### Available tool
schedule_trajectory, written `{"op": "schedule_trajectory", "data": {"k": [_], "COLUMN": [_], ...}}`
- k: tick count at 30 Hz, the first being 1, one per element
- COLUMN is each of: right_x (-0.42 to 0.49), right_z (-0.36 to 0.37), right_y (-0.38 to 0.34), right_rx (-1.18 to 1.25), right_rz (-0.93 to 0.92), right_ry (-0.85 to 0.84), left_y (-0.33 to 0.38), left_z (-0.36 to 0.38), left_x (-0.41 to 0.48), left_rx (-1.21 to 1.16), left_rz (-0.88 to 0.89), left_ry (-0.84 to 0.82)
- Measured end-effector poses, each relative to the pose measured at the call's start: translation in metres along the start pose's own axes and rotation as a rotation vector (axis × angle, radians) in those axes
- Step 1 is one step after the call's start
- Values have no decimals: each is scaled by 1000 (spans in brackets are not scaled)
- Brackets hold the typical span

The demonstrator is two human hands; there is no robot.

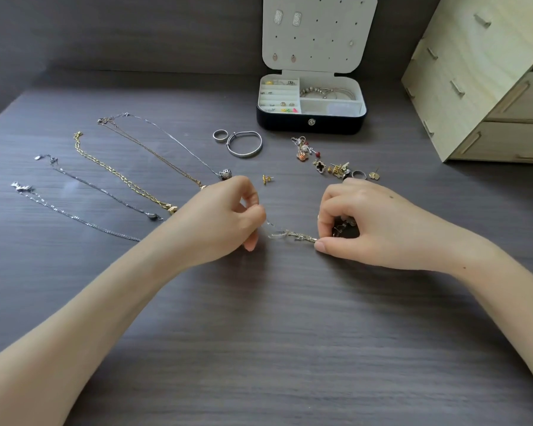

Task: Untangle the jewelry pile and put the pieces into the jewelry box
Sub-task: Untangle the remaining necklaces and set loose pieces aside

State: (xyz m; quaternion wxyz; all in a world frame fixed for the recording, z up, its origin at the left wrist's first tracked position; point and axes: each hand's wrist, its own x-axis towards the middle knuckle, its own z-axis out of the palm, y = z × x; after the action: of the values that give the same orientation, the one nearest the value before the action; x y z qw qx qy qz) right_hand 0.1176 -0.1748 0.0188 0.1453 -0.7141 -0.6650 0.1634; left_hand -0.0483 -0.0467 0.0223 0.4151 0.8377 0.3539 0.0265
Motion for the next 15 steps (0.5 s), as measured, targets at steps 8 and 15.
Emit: {"op": "schedule_trajectory", "data": {"k": [8,15], "right_x": [-1,-4], "right_z": [-4,-8], "right_y": [2,1], "right_rx": [-23,-43], "right_rz": [-25,-27], "right_ry": [-29,-63], "left_y": [1,-3], "left_z": [-12,-20], "left_x": [-1,0], "left_rx": [155,327], "left_rz": [-71,-91], "left_ry": [-127,-159]}}
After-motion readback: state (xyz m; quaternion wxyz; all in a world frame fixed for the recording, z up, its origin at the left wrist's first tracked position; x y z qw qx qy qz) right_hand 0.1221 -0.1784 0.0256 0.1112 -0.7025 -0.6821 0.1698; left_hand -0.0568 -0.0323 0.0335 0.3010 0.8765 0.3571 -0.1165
